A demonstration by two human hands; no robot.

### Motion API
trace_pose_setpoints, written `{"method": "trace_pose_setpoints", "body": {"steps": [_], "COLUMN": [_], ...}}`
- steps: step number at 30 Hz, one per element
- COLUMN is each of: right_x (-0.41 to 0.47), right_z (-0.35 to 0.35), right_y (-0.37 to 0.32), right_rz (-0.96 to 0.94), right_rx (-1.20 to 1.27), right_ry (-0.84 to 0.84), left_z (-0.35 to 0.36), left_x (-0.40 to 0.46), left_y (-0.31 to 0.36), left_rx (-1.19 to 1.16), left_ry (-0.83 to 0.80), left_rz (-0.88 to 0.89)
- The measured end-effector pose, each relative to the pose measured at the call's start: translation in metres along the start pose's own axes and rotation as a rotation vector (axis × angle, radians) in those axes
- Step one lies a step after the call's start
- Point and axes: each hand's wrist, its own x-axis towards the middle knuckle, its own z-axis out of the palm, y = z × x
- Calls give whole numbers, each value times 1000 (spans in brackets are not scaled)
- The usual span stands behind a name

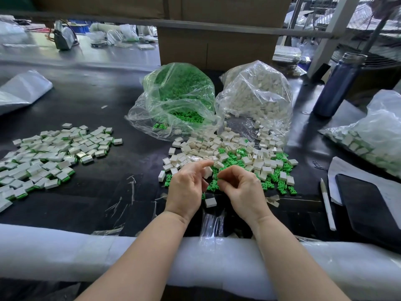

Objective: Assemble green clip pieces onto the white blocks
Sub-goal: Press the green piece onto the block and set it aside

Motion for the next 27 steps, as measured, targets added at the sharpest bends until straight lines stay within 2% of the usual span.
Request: {"method": "trace_pose_setpoints", "body": {"steps": [4,11,27], "right_x": [1,1,0], "right_z": [-3,-4,-4], "right_y": [1,-3,-6], "right_rz": [25,8,69], "right_rx": [54,188,333], "right_ry": [64,55,15], "left_z": [1,2,0], "left_x": [1,3,5], "left_y": [-2,-5,-3], "left_rx": [-144,-228,-395], "left_ry": [-54,-146,-167], "left_rz": [-94,-120,-220]}}
